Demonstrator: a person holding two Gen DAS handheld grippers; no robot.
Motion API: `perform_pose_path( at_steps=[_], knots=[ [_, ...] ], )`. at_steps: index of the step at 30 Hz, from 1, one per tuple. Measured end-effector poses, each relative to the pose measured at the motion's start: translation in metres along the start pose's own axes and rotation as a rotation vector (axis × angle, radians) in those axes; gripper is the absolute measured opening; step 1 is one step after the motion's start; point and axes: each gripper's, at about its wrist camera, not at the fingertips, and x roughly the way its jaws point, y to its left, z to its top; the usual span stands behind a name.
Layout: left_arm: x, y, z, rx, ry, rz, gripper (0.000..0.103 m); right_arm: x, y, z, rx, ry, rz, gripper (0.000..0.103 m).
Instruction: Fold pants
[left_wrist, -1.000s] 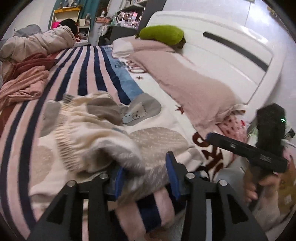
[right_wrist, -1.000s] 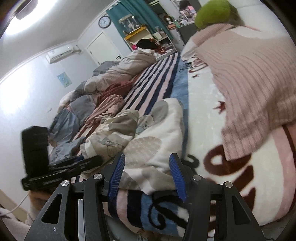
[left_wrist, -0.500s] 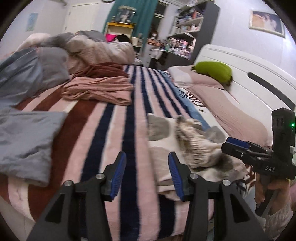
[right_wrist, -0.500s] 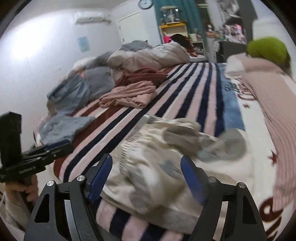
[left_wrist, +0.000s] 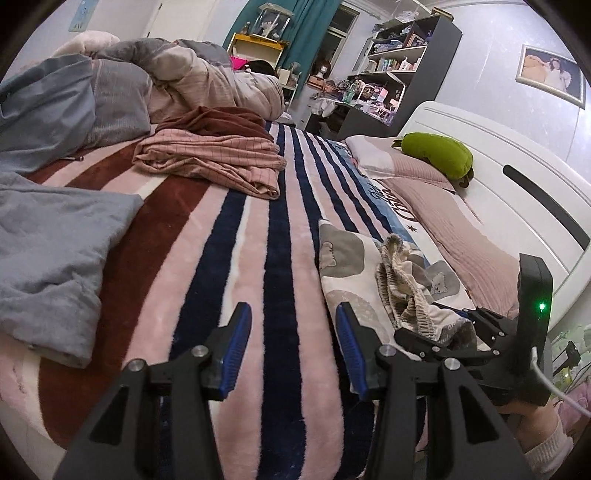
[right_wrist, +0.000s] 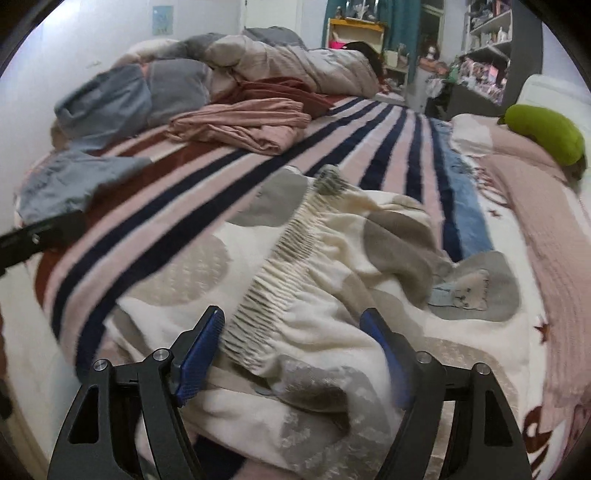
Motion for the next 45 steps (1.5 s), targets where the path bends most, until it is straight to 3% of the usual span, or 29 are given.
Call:
perform_pose_path(
  at_steps=[1, 3, 5, 11, 15, 20, 27, 28, 30, 31, 35, 39, 40, 42, 43, 45],
  knots=[
    [0.001, 0.000, 0.000, 0.000, 0.001, -0.002, 0.043, -0.001, 0.000, -0.001, -0.004, -0.006, -0.018, 0.063],
    [0.002, -0.001, 0.000, 0.001, 0.002, -0.005, 0.043, -0.005, -0.003, -0.002, 0.005, -0.019, -0.029, 0.041],
    [0.002, -0.004, 0.000, 0.005, 0.002, -0.008, 0.043, -0.010, -0.008, -0.003, 0.028, -0.033, -0.035, 0.030],
    [0.000, -0.015, 0.001, 0.027, 0.003, -0.012, 0.043, -0.045, -0.047, -0.006, 0.198, -0.120, -0.017, 0.023],
    [0.001, -0.027, 0.003, 0.045, 0.002, -0.016, 0.043, -0.068, -0.082, -0.017, 0.323, -0.167, -0.003, 0.023],
    [0.008, -0.047, 0.004, 0.076, 0.012, -0.023, 0.043, -0.079, -0.134, -0.043, 0.505, -0.159, 0.034, 0.022],
    [0.024, -0.075, 0.003, 0.123, 0.050, -0.019, 0.044, -0.084, -0.172, -0.081, 0.606, -0.131, -0.032, 0.026],
    [0.026, -0.078, 0.004, 0.126, 0.051, -0.018, 0.044, -0.087, -0.174, -0.082, 0.611, -0.137, -0.031, 0.029],
    [0.029, -0.081, 0.005, 0.129, 0.052, -0.019, 0.044, -0.096, -0.180, -0.077, 0.597, -0.177, -0.023, 0.050],
    [0.029, -0.083, 0.005, 0.132, 0.052, -0.020, 0.044, -0.099, -0.180, -0.072, 0.578, -0.196, -0.013, 0.054],
    [0.030, -0.090, 0.005, 0.145, 0.055, -0.021, 0.044, -0.096, -0.174, -0.051, 0.505, -0.231, 0.095, 0.056],
    [0.031, -0.090, 0.004, 0.146, 0.061, -0.019, 0.044, -0.059, -0.159, -0.039, 0.433, -0.120, 0.199, 0.058],
    [0.031, -0.090, 0.004, 0.148, 0.063, -0.017, 0.044, -0.049, -0.154, -0.041, 0.413, -0.094, 0.188, 0.053],
    [0.030, -0.090, 0.004, 0.151, 0.064, -0.014, 0.044, -0.042, -0.150, -0.045, 0.392, -0.077, 0.121, 0.004],
    [0.029, -0.089, 0.004, 0.151, 0.064, -0.013, 0.044, -0.042, -0.153, -0.049, 0.406, -0.076, 0.104, 0.005],
    [0.027, -0.088, 0.004, 0.150, 0.064, -0.014, 0.044, -0.049, -0.168, -0.059, 0.501, -0.099, 0.162, 0.003]
  ],
)
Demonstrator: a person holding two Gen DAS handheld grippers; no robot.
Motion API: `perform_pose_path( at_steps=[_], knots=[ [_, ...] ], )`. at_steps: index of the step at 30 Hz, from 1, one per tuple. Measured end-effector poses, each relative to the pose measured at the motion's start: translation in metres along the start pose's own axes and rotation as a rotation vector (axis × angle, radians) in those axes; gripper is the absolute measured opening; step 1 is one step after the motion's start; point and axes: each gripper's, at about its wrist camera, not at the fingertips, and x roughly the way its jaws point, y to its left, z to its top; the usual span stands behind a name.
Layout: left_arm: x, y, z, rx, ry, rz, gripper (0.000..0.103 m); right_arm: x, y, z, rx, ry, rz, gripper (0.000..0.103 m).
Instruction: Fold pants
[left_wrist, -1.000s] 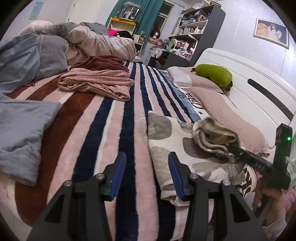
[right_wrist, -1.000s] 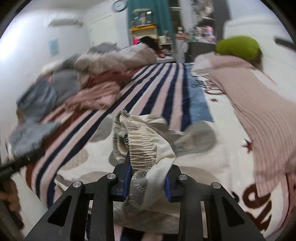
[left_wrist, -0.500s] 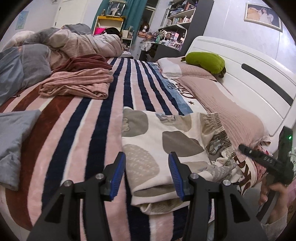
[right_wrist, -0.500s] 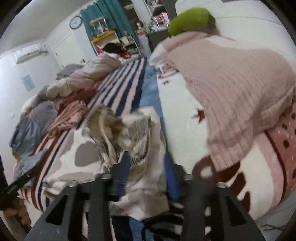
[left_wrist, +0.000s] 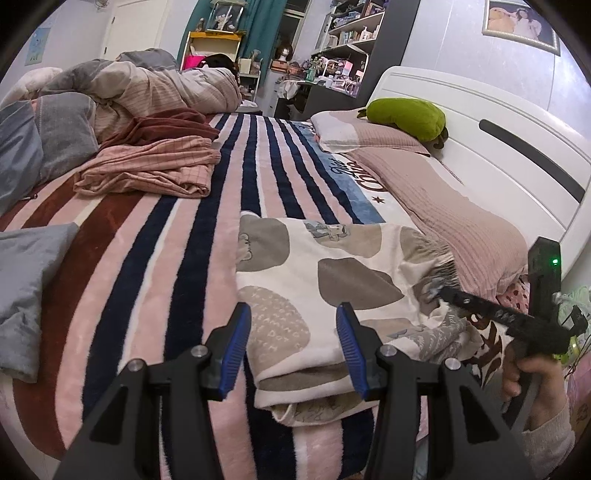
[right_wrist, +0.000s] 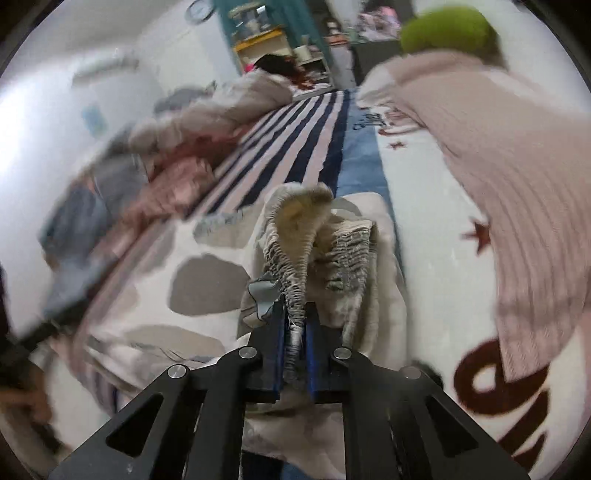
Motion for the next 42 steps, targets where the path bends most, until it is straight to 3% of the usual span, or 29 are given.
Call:
perform_pose_path(
  at_steps=[7, 10, 13, 15, 22, 25, 31, 36, 42],
  knots=[
    [0.000, -0.003, -0.001, 0.002, 0.003, -0.021, 0.044, -0.025, -0.028, -0.009, 0.092, 0.003, -0.015, 0.002],
    [0.003, -0.003, -0.002, 0.005, 0.013, -0.020, 0.044, -0.025, -0.027, -0.010, 0.066, 0.003, -0.075, 0.006],
    [0.004, -0.002, -0.002, 0.007, 0.022, -0.017, 0.051, -0.027, -0.026, -0.003, 0.085, -0.005, -0.087, 0.023],
    [0.006, 0.001, -0.001, -0.002, 0.024, -0.017, 0.053, -0.030, -0.024, 0.004, 0.073, -0.030, -0.094, 0.042],
    [0.032, 0.015, 0.012, -0.072, 0.050, -0.063, 0.053, -0.014, -0.029, 0.019, 0.079, 0.000, -0.046, 0.067],
    [0.050, 0.024, 0.013, -0.111, 0.079, -0.080, 0.053, 0.003, -0.036, 0.021, 0.077, 0.042, -0.040, 0.067],
    [0.080, 0.036, 0.003, -0.174, 0.161, -0.108, 0.053, 0.024, -0.060, 0.010, 0.172, 0.106, 0.078, 0.067],
    [0.093, 0.034, -0.002, -0.194, 0.188, -0.159, 0.032, 0.025, -0.062, 0.004, 0.180, 0.127, 0.164, 0.047],
    [0.088, 0.021, 0.005, -0.132, 0.163, -0.126, 0.012, 0.021, -0.048, 0.005, 0.118, 0.123, 0.146, 0.025]
  ],
)
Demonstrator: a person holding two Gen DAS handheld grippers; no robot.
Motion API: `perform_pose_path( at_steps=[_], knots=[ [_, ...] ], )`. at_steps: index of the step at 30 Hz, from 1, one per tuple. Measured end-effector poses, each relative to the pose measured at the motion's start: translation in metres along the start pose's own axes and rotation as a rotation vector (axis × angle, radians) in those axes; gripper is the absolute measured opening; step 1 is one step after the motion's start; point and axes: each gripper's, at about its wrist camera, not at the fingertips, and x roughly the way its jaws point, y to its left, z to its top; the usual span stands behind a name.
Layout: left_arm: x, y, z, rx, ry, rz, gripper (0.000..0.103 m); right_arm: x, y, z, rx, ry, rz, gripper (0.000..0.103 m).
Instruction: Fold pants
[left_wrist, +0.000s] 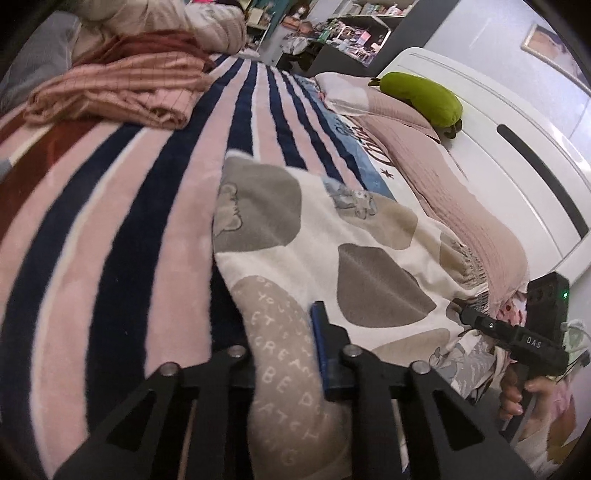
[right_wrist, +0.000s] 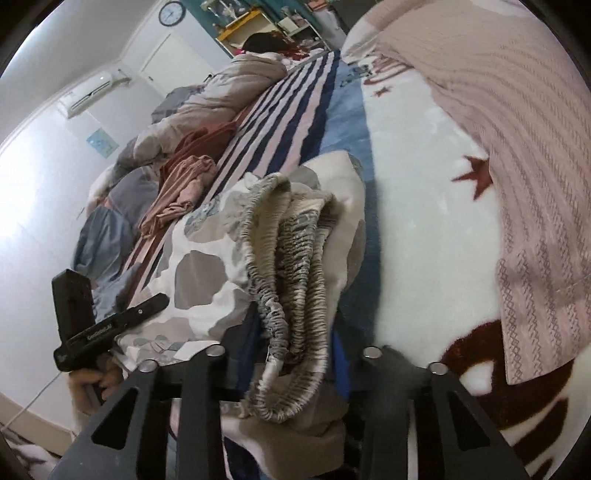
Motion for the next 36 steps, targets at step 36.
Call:
perform_pose_path(
  at_steps=[36],
  knots=[
    [-0.224, 0.104, 0.052, 0.110, -0.402, 0.202, 0.008, 0.039, 0.245, 0.037, -0.240, -0.121, 0.169, 0.018]
  ],
)
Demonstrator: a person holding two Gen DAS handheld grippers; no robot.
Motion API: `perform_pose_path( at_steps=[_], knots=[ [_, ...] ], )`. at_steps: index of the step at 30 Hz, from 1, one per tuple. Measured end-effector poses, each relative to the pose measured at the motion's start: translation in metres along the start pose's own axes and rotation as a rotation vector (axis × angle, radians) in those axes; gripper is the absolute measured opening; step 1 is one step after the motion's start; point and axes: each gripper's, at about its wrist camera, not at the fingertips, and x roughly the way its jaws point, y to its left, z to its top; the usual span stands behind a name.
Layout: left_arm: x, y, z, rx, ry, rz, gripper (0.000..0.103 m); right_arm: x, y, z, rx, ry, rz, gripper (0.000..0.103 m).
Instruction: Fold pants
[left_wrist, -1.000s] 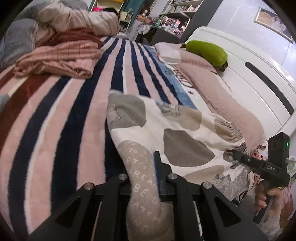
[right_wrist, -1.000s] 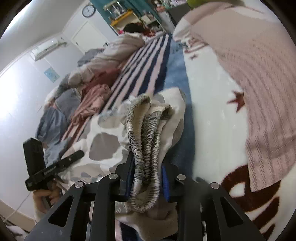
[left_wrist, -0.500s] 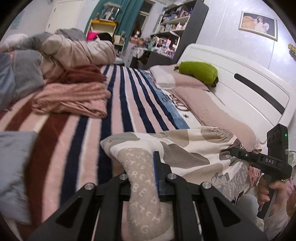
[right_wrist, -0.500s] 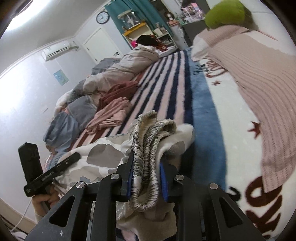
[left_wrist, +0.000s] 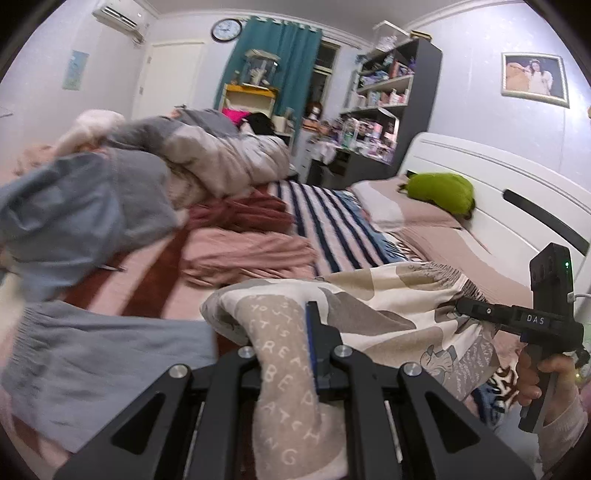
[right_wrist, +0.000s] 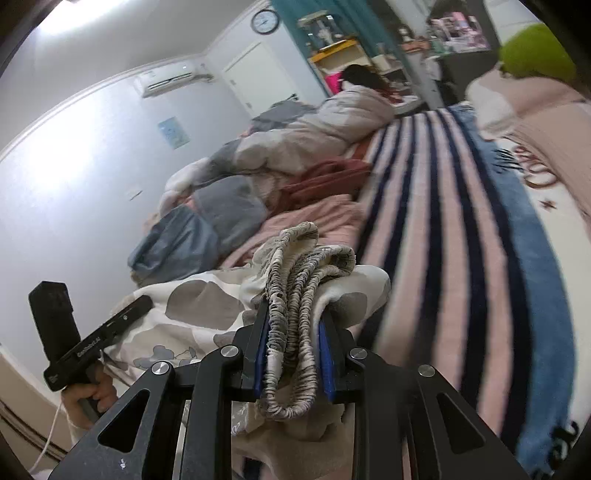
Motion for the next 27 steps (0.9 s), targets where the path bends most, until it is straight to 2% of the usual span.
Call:
perform_pose_path(
  at_steps=[16, 27],
  knots=[
    [-0.038, 0.139, 0.016, -0.045, -0.054, 0.184, 0.008, 0.135, 0.116, 0.025, -0.122, 0.086, 0.130, 0.018],
    [-0.060, 0.216, 0.007, -0.089, -0.051, 0.247, 0.008, 0.199, 0.162, 0.010, -0.137, 0.160, 0.216, 0.018]
  ],
)
